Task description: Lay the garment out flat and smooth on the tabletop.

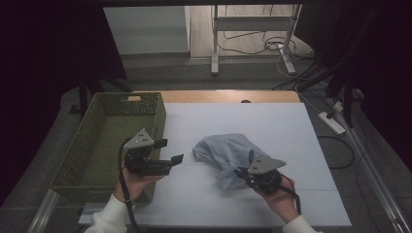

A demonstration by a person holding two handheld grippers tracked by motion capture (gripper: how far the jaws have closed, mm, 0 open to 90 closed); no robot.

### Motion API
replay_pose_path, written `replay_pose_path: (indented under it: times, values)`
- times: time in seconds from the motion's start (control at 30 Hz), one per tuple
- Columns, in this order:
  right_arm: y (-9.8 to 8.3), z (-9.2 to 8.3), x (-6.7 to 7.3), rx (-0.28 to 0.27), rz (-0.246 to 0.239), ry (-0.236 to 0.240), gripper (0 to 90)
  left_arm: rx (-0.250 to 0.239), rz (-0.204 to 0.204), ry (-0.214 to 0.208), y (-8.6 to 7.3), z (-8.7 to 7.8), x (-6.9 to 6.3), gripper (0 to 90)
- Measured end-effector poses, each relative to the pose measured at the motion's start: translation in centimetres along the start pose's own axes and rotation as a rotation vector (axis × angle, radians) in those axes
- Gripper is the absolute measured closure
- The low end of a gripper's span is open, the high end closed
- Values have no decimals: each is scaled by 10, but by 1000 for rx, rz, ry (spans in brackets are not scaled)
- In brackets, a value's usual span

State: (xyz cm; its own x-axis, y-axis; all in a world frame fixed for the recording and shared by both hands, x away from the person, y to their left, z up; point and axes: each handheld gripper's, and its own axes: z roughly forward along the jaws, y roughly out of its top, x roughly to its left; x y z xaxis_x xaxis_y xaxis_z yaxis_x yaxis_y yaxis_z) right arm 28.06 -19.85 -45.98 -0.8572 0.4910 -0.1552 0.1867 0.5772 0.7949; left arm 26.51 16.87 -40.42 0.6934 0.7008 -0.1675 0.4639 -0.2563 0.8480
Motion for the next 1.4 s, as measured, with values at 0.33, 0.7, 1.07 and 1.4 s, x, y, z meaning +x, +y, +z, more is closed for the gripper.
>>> replay_pose_path:
  times: [0.33,0.7,1.07,1.4]
  values:
    - [-24,-43,-28,-35,91,-110,847,2,7,-7,1,2,-2,198]
    - [-44,-49,-41,-25,134,-118,845,36,45,-35,-1,17,-14,210]
    - [-45,-42,-44,-14,135,-104,844,119,119,-74,-8,52,-37,214]
    - [-45,-40,-44,-13,134,-99,844,152,135,-85,-14,73,-43,214]
